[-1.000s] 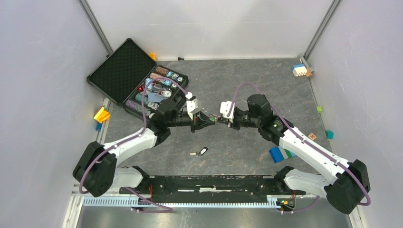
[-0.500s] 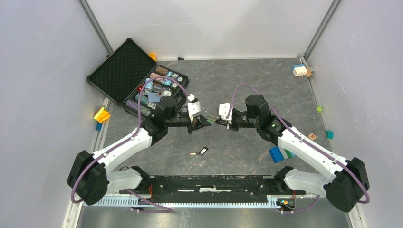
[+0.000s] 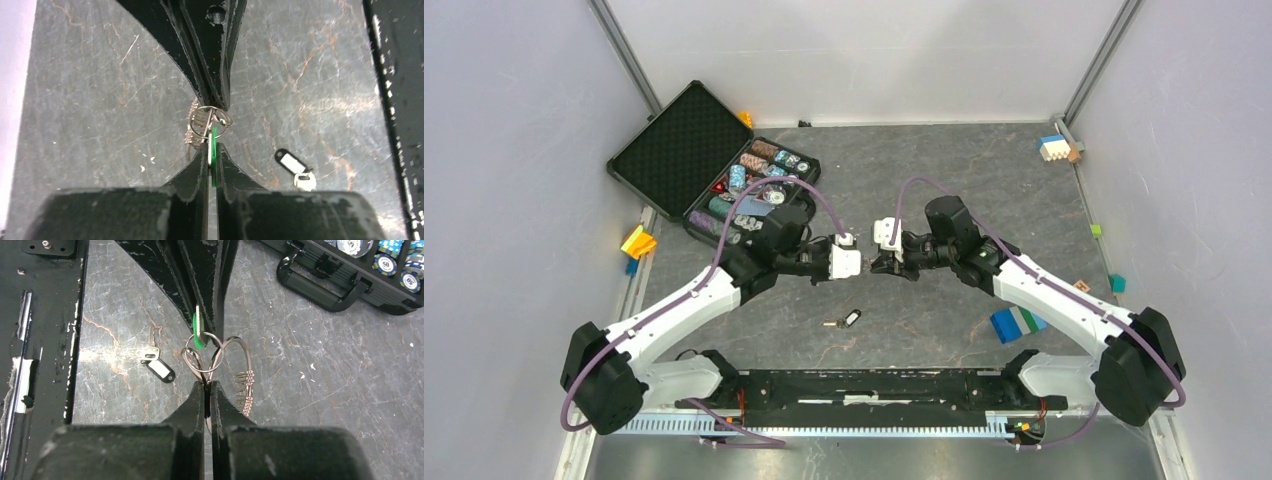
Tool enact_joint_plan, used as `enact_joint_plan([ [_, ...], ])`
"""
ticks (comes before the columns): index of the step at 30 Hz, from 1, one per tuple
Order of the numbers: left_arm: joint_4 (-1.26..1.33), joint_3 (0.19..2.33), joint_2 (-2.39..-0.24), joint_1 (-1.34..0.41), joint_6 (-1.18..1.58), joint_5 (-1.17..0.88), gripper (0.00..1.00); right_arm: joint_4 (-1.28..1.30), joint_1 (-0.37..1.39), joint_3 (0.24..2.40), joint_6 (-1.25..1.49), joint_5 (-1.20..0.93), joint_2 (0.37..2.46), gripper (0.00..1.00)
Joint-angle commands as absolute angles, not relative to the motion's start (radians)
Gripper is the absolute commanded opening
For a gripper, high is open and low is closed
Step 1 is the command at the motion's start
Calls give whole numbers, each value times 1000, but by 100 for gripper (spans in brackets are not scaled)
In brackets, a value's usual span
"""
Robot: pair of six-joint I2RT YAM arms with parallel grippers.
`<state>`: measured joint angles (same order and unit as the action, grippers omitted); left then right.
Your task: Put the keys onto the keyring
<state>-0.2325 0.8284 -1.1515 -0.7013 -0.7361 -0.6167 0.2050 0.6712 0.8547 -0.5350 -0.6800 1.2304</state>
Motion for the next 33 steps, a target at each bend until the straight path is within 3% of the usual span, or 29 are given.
enact_joint_plan([
  [1,-345,895,-1116,-718,-976,-537,10,222,660,886,-507,-666,1246,0],
  [9,-370,890,-1114,-796,-1092,-411,18,245,657,912,-482,-728,1324,0],
  [21,-277,799,-1074,-859,-1116,-255,12,256,653,924,-483,-737,1334,0],
  [28,-199,754,-1045,-852,-909,-268,34,212,622,876,-486,-754,1244,0],
  [33,-138,758,-1083,-834,-712,-417,70,187,612,850,-491,-778,1197,0],
])
